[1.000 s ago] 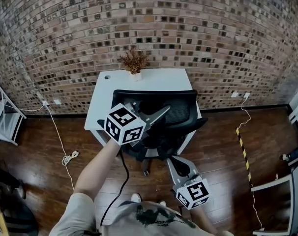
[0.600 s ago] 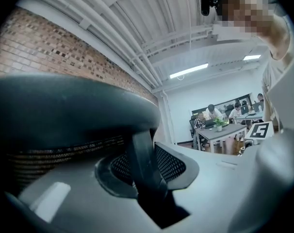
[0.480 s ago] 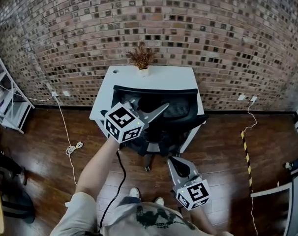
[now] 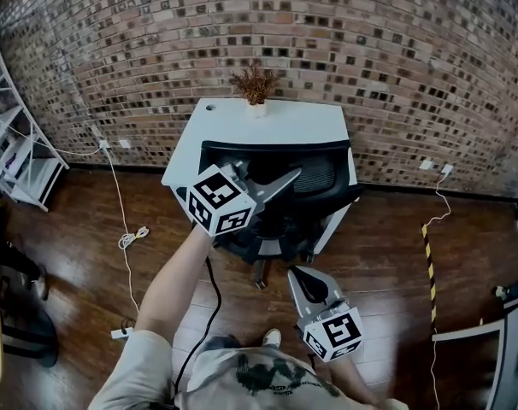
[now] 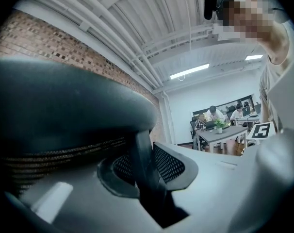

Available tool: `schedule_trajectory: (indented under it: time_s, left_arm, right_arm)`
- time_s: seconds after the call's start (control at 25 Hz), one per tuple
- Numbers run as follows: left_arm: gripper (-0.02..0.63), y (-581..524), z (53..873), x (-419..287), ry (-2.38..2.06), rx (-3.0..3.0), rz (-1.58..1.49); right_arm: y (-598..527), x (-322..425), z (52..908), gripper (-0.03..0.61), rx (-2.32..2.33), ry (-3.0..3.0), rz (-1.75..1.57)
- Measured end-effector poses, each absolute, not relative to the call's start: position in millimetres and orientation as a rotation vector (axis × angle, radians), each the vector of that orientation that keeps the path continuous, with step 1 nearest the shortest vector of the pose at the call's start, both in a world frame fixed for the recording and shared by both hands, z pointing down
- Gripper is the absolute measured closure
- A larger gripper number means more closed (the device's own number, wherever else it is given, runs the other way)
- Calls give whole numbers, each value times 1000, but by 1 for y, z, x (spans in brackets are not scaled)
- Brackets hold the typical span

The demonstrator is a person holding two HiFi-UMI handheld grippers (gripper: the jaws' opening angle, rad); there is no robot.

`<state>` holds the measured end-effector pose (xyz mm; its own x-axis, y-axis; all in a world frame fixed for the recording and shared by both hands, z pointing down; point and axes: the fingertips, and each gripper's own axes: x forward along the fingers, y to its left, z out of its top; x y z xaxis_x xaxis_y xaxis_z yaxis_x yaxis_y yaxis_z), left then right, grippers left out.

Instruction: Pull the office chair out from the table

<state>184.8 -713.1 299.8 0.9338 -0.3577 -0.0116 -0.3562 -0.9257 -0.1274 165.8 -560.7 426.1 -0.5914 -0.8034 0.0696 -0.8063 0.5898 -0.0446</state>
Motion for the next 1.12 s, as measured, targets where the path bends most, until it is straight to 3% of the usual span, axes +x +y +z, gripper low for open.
schedule_trajectory:
  time_s: [1.12]
  left_arm:
    - [500,-546,298,102,475,-2971,12]
  right_arm:
    - [-362,82,438,580,1471,-2642,125]
